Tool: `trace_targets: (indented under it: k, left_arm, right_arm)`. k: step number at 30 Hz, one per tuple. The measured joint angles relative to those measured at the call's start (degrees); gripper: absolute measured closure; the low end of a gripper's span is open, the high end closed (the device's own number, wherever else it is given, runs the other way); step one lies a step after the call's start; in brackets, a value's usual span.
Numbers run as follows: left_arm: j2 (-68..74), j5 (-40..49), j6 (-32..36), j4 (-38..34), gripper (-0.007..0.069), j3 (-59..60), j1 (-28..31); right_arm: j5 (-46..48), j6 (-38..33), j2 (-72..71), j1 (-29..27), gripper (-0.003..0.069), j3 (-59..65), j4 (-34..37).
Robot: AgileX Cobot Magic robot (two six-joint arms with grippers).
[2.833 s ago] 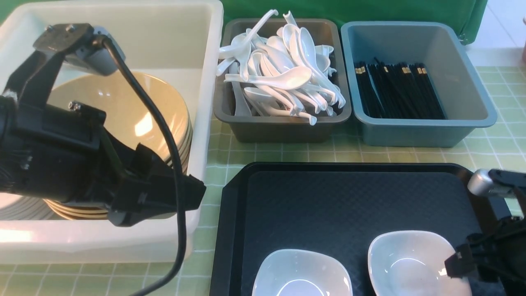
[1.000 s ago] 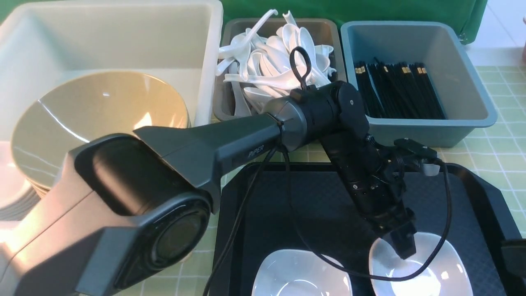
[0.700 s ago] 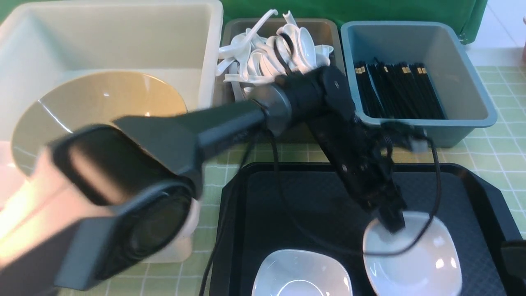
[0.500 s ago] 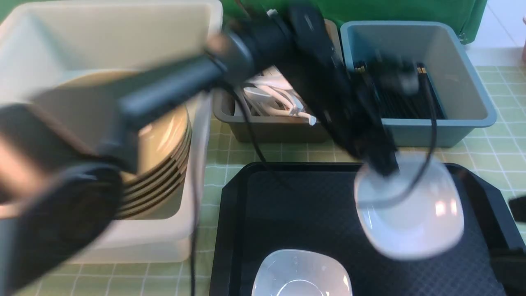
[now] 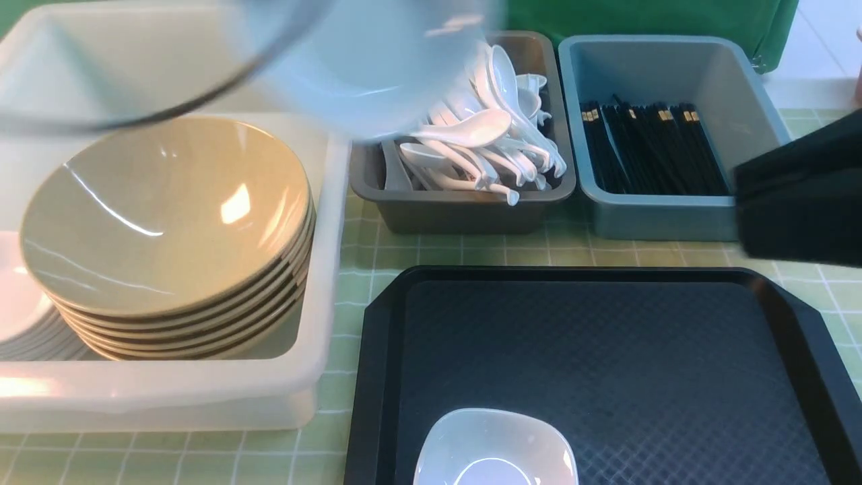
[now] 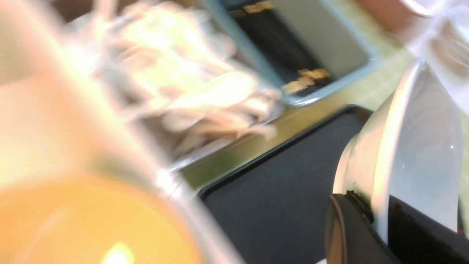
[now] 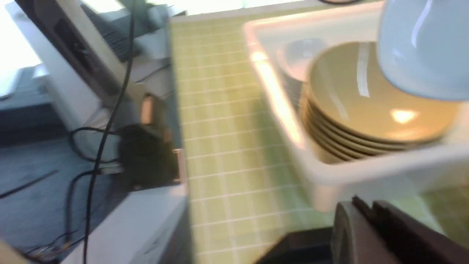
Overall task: On green table put chopsticks spoon bowls plates into blue grey white boxes.
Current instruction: 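Place the white bowl into the white bin with the other dishes with the left gripper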
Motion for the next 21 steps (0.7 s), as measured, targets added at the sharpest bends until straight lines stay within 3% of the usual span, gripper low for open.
trace_targets:
  k: [1, 2, 3, 5, 8, 10, 13, 16, 21]
  left_arm:
    - [-0.7, 0.0, 0.0, 0.0, 0.0609, 0.0, 0.0]
    - [-5.9, -0.5, 0.1, 0.4, 0.0609, 6.2, 7.3]
    - [-7.3, -0.7, 0.1, 0.5, 0.0609, 7.0, 8.2]
    - [-15.0, -3.7, -0.5, 1.9, 0.0609, 15.4, 20.2]
    - [-20.9, -9.0, -4.4, 5.9, 0.0609, 21.1, 27.8]
    - [-21.8, -11.4, -8.7, 10.1, 0.0609, 23.0, 29.3]
    - [-19.8, -14.6, -18.6, 22.0, 0.0609, 24.2, 29.7]
    - [-15.1, -16.6, -28.1, 32.1, 0.0609, 24.2, 29.9]
    - [-7.3, -16.7, -32.4, 35.8, 0.0609, 24.2, 30.0]
  right_arm:
    - [0.0, 0.0, 0.2, 0.4, 0.0616, 0.0, 0.0]
    - [-0.7, -0.4, 1.6, 3.3, 0.0628, -0.1, 0.1]
    - [-0.7, -0.4, 1.8, 3.7, 0.0628, -0.1, 0.1]
    - [-2.8, -0.8, 5.4, 9.7, 0.0634, -0.8, -0.3]
    - [-4.1, -0.3, 10.9, 16.9, 0.0634, -3.1, -2.8]
    - [-4.1, 0.9, 13.8, 20.5, 0.0634, -4.9, -4.6]
    - [-4.1, 3.1, 17.6, 25.6, 0.0634, -6.8, -8.3]
    - [-4.2, 3.8, 19.1, 28.0, 0.0634, -7.3, -9.7]
    - [-4.1, 3.8, 19.6, 28.5, 0.0633, -7.4, -10.3]
